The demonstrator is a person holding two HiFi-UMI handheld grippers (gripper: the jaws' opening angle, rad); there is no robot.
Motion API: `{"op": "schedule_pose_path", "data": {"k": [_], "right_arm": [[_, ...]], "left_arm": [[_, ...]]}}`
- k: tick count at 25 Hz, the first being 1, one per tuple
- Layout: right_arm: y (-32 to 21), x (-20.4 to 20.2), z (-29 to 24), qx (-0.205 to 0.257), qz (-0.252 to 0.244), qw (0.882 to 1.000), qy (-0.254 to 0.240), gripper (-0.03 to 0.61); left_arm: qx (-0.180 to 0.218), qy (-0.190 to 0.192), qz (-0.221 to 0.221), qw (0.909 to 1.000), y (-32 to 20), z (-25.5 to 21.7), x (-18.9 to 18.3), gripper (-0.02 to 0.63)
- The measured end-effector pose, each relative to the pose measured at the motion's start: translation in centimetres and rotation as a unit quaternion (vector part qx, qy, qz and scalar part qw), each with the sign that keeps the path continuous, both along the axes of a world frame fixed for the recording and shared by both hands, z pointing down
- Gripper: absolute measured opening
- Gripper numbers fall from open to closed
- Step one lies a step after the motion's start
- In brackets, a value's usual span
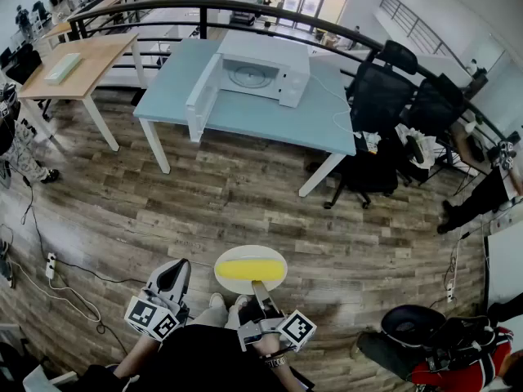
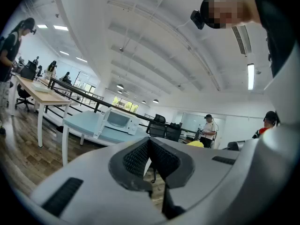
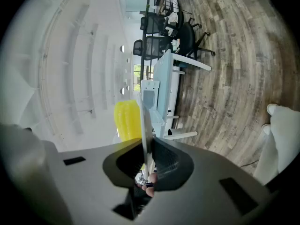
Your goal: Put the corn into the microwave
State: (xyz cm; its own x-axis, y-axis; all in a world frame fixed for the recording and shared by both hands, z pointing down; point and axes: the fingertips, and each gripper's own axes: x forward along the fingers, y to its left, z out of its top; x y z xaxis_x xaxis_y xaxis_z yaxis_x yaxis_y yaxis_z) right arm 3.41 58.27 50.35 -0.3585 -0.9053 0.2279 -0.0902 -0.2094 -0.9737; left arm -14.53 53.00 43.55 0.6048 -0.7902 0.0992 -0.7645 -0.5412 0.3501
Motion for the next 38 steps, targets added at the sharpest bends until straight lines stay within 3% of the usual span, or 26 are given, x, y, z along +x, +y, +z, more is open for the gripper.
{"op": "schedule_pose_path", "data": {"k": [8,17,23,32,38], "right_arm": [[-0.2,-1.8,0.4,0.006,-0.017,1.000,0.008,0.034],[0.2,-2.4,0.2,0.007,-0.014,1.000,0.015,0.034],[-0.3,-2.5,0.1,0.010,0.000,1.000,0.000,0.035],[-2.0,-2.1,-0.1,0.017,0.008,1.000,0.011,0.035],[-4.5,-1.6,0.3,0.018,0.016,1.000,0.009,0.035]], "left_arm": [[-0.016,0.019,0.005,0.9997,1.9,1.0,0.3,0.003],[0.018,0.008,0.035,0.9992,1.9,-0.3,0.9,0.003],[0.007,0.015,0.023,0.9996,2.0,-0.1,0.2,0.003],[0.026,0.016,0.048,0.9984,-0.5,-0.7,1.6,0.003],[0.029,0.009,0.038,0.9988,-2.5,-1.1,1.4,0.003]]}}
